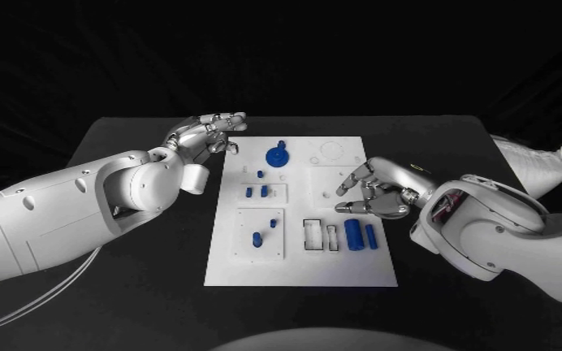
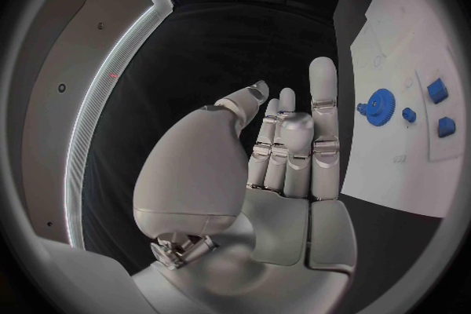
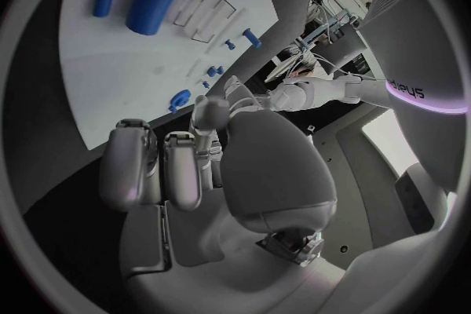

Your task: Assemble the parts on the task board

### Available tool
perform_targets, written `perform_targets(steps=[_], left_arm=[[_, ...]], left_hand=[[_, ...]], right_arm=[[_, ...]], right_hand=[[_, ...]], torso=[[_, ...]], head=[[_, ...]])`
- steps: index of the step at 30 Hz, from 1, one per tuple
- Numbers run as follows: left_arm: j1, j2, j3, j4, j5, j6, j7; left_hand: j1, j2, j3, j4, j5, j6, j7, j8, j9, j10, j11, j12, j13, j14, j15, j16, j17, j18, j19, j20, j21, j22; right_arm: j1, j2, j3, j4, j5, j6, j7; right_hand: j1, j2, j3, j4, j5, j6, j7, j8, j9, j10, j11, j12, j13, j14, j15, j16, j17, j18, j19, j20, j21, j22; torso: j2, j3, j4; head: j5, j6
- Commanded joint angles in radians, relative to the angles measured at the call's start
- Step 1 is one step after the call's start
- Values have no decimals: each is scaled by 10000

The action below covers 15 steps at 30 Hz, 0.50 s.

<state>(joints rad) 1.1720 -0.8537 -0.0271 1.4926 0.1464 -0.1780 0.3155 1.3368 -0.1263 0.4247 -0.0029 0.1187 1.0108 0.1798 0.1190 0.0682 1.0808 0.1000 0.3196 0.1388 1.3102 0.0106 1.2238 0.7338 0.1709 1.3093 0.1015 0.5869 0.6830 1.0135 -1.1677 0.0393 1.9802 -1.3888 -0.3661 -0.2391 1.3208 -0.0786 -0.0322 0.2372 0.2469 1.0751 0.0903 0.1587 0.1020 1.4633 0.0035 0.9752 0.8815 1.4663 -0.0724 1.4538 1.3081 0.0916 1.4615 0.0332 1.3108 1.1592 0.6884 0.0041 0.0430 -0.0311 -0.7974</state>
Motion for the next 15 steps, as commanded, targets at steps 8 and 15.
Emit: perform_targets(steps=[8, 15], left_arm=[[-26, 26, -5, -18, -40, 143, 138], [-54, 13, -8, -29, -40, 147, 166]], left_hand=[[-22, 53, -58, 0, -49, -81, 5, 52, 1, -65, 2, 72, 12, -78, 20, -3, -14, 98, -45, 58, -36, -9], [-90, 29, -145, 37, -68, -89, 8, 78, 3, -91, 7, 140, 24, -83, 25, 9, -23, 98, -46, 65, -45, -15]], right_arm=[[-248, -279, -139, 391, -988, 750, -3046], [-377, -125, -166, 329, -1424, 1033, -3324]], right_hand=[[-410, 384, -872, 500, 535, -277, -43, 827, 452, 54, -17, 3314, 4036, 783, 16, 406, 1104, -177, 102, -40, 326, 491], [-595, 444, -1125, 516, 530, -485, -23, 970, 547, 111, 9, 3594, 4430, 851, 41, 625, 1512, -240, 192, -25, 552, 826]], torso=[[-61, -25, -177], [-58, -34, -163]], head=[[-67, -26], [-70, -54]])
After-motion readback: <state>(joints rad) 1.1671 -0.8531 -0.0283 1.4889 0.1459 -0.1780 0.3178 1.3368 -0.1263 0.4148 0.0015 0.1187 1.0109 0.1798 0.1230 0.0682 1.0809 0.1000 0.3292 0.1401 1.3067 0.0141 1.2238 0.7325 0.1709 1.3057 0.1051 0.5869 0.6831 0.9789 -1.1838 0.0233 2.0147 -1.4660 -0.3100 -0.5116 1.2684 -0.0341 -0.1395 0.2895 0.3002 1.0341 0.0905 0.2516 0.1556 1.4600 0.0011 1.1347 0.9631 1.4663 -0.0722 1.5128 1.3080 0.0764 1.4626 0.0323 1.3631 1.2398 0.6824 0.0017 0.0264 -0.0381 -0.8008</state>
